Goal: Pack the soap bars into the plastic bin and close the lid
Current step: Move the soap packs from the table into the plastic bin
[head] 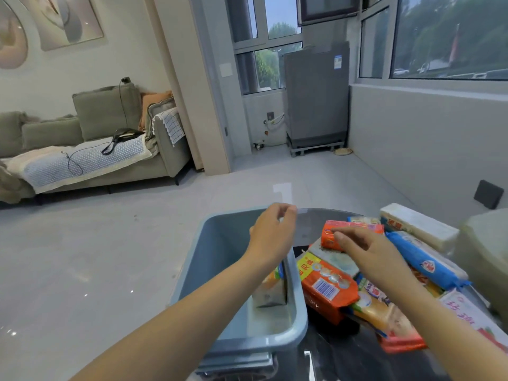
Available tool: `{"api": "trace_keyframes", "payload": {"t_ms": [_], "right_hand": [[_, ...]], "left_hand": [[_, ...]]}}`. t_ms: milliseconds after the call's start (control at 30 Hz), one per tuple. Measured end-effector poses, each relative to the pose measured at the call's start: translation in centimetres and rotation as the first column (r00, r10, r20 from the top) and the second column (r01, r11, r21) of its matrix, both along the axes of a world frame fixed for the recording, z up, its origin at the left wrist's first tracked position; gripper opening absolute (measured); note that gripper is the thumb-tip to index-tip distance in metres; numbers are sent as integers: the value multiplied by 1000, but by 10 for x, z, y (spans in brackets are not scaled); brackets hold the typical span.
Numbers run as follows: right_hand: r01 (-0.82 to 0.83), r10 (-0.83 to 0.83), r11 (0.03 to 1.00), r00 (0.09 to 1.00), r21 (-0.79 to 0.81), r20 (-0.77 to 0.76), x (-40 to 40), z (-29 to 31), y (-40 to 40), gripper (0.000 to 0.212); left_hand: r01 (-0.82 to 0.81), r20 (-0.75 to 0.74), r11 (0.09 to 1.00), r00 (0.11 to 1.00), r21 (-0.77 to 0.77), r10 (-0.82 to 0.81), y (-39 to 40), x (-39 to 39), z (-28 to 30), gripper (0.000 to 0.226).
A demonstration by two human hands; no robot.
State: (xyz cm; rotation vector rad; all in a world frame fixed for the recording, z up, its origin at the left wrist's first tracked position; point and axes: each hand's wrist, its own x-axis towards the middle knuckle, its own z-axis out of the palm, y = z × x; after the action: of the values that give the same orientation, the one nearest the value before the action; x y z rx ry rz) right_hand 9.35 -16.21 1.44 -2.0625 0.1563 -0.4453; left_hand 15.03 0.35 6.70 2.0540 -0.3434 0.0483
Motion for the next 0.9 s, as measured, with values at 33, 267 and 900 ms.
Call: {"api": "trace_keyframes", "payload": {"t_ms": [33,267,900], "right_hand": [[38,-38,999,999,-3,28,1,0,-10,10],[193,-196,979,979,-59,-61,11,-17,-59,24],[-46,-146,895,911,-445,-387,-1,-34,-26,40]], "left_hand": [[34,6,999,999,-2,-34,-9,1,2,27],[174,-94,979,982,107,-164,-72,17,-6,24],[462,-588,670,807,581,-47,-74,52,-34,50]]}}
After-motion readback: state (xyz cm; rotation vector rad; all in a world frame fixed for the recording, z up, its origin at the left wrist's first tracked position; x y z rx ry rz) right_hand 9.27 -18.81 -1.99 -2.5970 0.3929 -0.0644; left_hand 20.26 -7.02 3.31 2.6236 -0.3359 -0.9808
